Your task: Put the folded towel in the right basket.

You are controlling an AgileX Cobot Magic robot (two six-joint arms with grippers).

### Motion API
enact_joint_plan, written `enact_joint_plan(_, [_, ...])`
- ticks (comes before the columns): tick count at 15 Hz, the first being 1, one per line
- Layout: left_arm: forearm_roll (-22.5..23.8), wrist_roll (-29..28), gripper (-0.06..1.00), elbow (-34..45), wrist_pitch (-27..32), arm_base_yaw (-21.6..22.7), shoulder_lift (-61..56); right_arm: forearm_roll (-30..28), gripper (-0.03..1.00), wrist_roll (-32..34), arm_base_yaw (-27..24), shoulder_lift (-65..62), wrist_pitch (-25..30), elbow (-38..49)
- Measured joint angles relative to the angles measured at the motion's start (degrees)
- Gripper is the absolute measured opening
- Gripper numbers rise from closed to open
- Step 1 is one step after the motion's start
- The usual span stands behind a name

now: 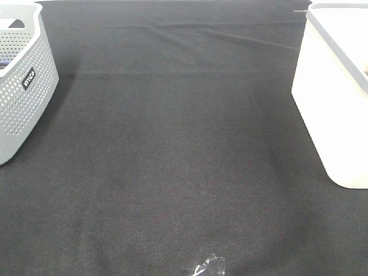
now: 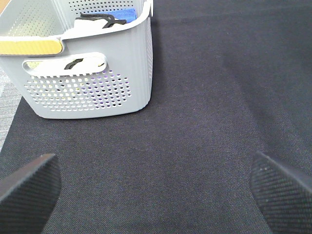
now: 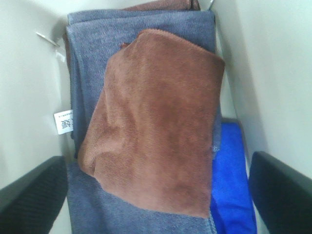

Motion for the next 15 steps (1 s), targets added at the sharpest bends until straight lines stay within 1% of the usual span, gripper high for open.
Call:
enact_joint_plan(1, [0.0, 0.0, 0.98, 0.0, 0.0, 0.0, 0.0, 0.0, 0.98, 0.0, 0.1, -1.4, 0.1, 0.0])
enact_joint_plan(4, [0.0, 0.0, 0.98, 0.0, 0.0, 0.0, 0.0, 0.5, 0.98, -0.1, 0.3, -7.8, 3.3, -1.8])
enact_joint_plan(5, [0.0, 0.0, 0.98, 0.0, 0.0, 0.0, 0.0, 0.2, 0.98, -0.1, 1.1, -9.9, 4.1, -2.1])
enact_joint_plan(7, [0.0, 0.0, 0.98, 0.0, 0.0, 0.0, 0.0, -0.9, 0.98, 0.3, 5.2, -13.1, 5.3, -2.2])
enact_joint_plan(8, [0.0, 0.0, 0.98, 0.0, 0.0, 0.0, 0.0, -0.9, 0.98, 0.3, 5.2, -13.1, 5.3, -2.2])
enact_joint_plan(9, [0.0, 0.0, 0.98, 0.0, 0.0, 0.0, 0.0, -1.8, 0.98, 3.3, 11.1, -15.0, 5.9, -2.2])
enact_joint_plan(10, [0.0, 0.0, 0.98, 0.0, 0.0, 0.0, 0.0, -1.8, 0.98, 3.3, 11.1, -15.0, 5.9, -2.2])
enact_joint_plan(11, [0.0, 0.0, 0.98, 0.0, 0.0, 0.0, 0.0, -2.2, 0.98, 4.9, 14.0, -15.6, 6.5, -2.2])
enact_joint_plan(12, [0.0, 0.0, 0.98, 0.0, 0.0, 0.0, 0.0, -3.6, 0.98, 6.9, 17.4, -16.6, 8.9, -2.2])
enact_joint_plan(14, [0.0, 0.0, 0.98, 0.0, 0.0, 0.0, 0.0, -6.4, 0.98, 8.1, 20.2, -18.3, 11.8, -2.0])
enact_joint_plan(15, [0.0, 0.0, 0.98, 0.0, 0.0, 0.0, 0.0, -7.0, 0.98, 8.6, 20.6, -19.9, 11.9, -1.0])
